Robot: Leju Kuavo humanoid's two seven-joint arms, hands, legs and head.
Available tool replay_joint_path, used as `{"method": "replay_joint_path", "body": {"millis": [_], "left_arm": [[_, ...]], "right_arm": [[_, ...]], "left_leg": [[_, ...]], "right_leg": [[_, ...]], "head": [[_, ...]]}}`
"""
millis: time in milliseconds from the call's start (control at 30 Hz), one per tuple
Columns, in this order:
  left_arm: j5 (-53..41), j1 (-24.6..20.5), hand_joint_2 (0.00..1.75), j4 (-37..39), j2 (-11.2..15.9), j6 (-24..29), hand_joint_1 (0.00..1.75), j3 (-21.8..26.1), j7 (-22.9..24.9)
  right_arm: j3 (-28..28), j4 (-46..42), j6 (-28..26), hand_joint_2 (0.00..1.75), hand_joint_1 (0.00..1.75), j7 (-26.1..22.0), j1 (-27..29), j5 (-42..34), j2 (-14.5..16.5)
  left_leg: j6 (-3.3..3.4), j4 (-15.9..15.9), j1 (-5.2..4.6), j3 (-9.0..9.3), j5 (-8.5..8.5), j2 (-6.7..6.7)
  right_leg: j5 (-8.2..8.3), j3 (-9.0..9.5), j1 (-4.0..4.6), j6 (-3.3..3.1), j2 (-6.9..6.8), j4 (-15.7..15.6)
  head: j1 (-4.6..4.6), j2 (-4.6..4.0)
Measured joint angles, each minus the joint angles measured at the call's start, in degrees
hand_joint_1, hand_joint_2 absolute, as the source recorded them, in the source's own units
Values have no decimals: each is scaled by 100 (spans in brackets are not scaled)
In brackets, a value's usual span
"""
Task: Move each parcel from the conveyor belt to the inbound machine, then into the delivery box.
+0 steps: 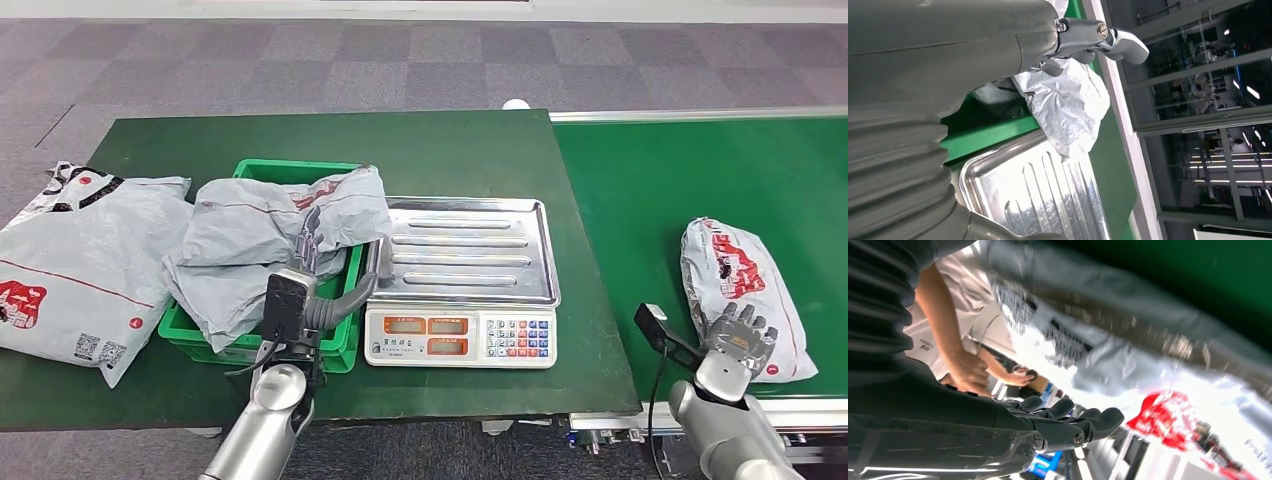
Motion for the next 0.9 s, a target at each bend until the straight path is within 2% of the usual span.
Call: {"method": "replay_joint_path", "body": {"millis": [167,200,300,333,433,533,733,900], "left_arm": [[-5,-2,175,0,-38,-3,0,0,8],[-5,-2,175,0,-41,-4,0,0,8],[-5,-11,175,4,-53,-32,0,0,8],[-5,-20,175,9,-57,-55,0,0,8],[-4,-61,175,24,-53,-119,0,0,11],[4,-79,175,-3,-25,-132,0,0,35],[13,-80,175,-84,38,-113,0,0,78],[25,-84,175,-103,69,-92,0,0,66]], "right_arm": [[-47,-136,26,175,0,-65,145,-41,62],[-58,-152,38,175,8,-77,156,-53,70],[-161,-180,296,175,139,-410,170,-358,94],[-248,-182,471,175,175,-695,169,-606,96],[-621,-182,1028,175,175,-1729,157,-1486,48],[-917,-176,1484,175,175,-2387,102,-2114,-44],[-1153,-147,1742,175,175,-2699,10,-2679,-97],[-1162,-155,1427,175,175,-2720,31,-2789,-90]], "left_leg": [[0,0,0,0,0,1],[0,0,0,0,0,1],[0,0,1,3,0,3],[0,1,2,5,-1,5],[4,2,2,9,-6,14],[6,5,1,10,-8,21],[6,7,3,20,-7,26],[6,7,4,19,-7,22]], "right_leg": [[0,0,0,0,1,0],[0,0,0,0,1,0],[0,1,1,0,2,-1],[0,2,2,0,3,-2],[1,6,2,2,10,-3],[5,8,1,8,17,-4],[7,17,4,10,22,-4],[7,18,4,10,20,-3]], "head": [[0,0],[0,0],[0,0],[0,0],[0,0],[0,0],[0,0],[0,0]]}}
